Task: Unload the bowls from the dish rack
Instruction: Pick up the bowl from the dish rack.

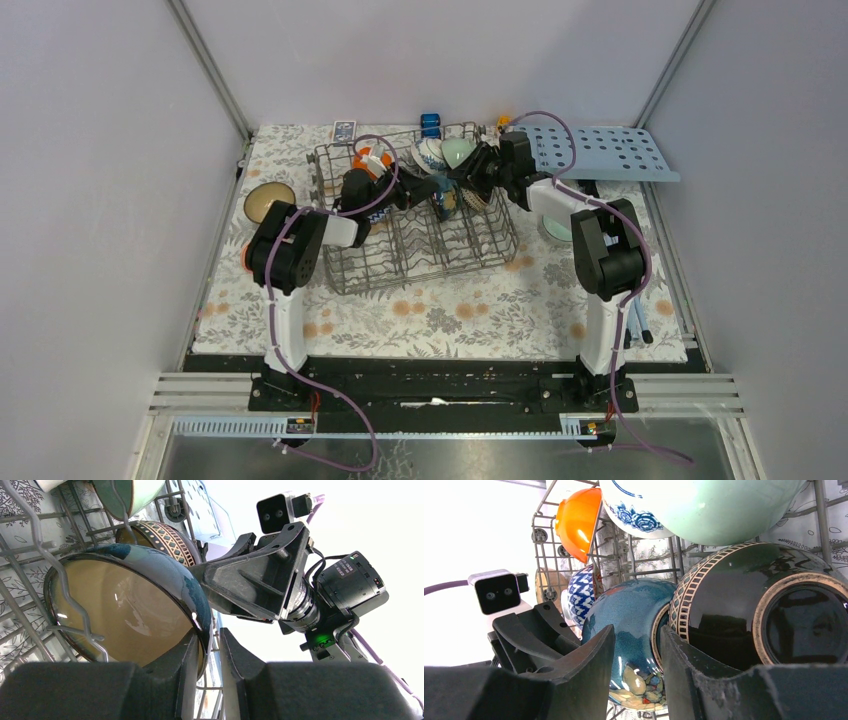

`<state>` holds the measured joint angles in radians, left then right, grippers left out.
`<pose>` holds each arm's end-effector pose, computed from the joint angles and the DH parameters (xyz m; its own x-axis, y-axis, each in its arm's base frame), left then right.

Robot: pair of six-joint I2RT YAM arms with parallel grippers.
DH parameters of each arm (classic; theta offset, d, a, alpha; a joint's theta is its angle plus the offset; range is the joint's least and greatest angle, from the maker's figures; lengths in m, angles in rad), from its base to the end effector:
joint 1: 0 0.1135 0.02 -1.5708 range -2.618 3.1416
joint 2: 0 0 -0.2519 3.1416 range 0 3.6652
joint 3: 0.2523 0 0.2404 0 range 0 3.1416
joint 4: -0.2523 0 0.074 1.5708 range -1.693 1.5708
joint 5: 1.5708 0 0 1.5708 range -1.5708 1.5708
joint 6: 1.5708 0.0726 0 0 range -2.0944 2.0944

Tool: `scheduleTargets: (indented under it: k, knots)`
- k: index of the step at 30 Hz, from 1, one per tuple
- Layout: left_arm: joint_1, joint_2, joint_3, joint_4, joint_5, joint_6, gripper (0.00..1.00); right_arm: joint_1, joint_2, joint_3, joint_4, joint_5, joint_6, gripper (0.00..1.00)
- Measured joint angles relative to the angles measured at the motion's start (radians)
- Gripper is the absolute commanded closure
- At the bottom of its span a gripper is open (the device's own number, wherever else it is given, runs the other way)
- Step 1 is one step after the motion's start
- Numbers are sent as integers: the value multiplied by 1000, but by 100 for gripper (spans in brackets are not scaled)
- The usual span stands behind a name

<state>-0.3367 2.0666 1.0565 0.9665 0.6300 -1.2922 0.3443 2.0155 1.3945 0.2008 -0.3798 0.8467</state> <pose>0.4078 -0.1880 0.1641 -0.8021 -0.5423 -0.2501 0.1866 0.1701 -0.9676 0.4444 0.1879 0.1966 -0.7279 0.4781 -0.4915 -0.1311 0.6066 0.7841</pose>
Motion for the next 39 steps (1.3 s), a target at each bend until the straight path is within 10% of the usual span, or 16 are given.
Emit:
scheduleTargets:
  k: [12,39]
  knots:
    - [-1,17,0,18,14,-9,100,-3,0,-5,8,0,2,56]
    - [0,8,-20,73,34,-37,100,-5,-44,-5,-31,-42,7,33]
